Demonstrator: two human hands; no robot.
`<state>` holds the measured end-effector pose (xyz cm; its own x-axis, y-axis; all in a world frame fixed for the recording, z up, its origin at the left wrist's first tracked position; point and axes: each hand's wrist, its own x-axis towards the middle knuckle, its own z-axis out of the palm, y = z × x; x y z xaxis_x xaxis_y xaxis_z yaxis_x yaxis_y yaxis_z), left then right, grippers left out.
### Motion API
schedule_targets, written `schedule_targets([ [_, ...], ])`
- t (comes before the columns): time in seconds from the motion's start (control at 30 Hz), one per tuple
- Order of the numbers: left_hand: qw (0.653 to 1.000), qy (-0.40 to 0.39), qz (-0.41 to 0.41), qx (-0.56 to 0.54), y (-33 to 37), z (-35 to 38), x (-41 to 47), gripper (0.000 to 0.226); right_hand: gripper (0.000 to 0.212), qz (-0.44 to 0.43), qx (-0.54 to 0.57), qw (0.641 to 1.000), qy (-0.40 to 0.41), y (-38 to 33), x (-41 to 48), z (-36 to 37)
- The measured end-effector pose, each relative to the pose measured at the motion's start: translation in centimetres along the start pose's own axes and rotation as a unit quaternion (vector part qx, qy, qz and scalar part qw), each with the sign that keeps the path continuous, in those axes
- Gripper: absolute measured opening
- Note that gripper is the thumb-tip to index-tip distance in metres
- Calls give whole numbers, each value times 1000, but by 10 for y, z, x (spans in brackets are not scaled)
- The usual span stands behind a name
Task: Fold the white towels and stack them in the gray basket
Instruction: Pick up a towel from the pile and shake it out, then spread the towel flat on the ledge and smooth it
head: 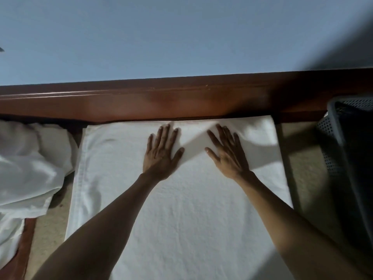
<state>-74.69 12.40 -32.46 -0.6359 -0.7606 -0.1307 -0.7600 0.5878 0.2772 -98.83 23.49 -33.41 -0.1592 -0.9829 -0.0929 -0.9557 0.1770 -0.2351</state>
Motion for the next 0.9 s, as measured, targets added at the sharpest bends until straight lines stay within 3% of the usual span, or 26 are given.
schedule_targets([
  [0.07, 1000, 7, -6, 3, 1, 0, 0, 70, 67, 9, -12, 1000, 25, 21, 0, -4],
  [0.27, 1000, 8, -9, 11, 3, -1, 0, 68, 75, 167, -15, 985, 37, 92, -1, -25],
  [0.4, 1000, 9, -15, 14, 6, -3, -1, 68, 77, 218, 7, 974, 61, 67, 8, -25],
  [0.47, 1000, 11, -15, 18, 5, -2, -1, 69, 71, 167, 21, 982, 89, 34, 9, -22],
  [0.57, 1000, 7, -16, 22, 4, -1, 0, 70, 65, 5, 21, 997, 74, -9, -5, -2],
  [0.63, 999, 4, -17, 28, 4, -1, 0, 70, 63, -18, 17, 998, 50, -14, -17, 10],
  [0.77, 999, 6, -18, 26, 4, -1, -1, 69, 61, 49, 3, 997, 59, 33, -21, 0],
  [0.9, 1000, 5, -21, 22, 4, -1, -1, 69, 66, 182, 8, 981, 63, 73, -12, -14],
])
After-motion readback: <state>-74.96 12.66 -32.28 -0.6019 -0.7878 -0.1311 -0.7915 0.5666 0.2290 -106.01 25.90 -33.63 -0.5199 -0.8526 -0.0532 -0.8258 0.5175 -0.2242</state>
